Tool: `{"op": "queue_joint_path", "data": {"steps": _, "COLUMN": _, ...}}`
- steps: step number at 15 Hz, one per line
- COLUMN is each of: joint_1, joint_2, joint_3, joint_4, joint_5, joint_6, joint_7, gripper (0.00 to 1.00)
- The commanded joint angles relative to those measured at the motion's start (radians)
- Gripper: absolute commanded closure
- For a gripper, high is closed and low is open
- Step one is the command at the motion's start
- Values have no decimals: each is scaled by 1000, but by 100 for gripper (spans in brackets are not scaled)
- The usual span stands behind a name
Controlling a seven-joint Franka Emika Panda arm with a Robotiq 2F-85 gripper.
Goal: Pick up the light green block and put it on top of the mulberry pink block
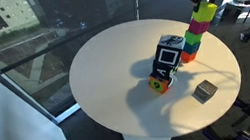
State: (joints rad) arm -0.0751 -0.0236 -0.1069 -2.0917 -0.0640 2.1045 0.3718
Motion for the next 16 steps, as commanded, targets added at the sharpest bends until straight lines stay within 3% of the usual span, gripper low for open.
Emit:
{"op": "queue_joint_path", "data": {"steps": 1, "joint_1": -15, "joint_2": 54, "joint_3": 1, "joint_4": 64, "joint_5": 6, "joint_6": -24, "joint_7": 20, "gripper": 69}}
{"op": "queue_joint_path", "data": {"steps": 16, "joint_1": -17, "joint_2": 126, "joint_3": -25, "joint_4": 132, "joint_5": -10, "joint_6": -23, "joint_7": 49, "gripper": 69}}
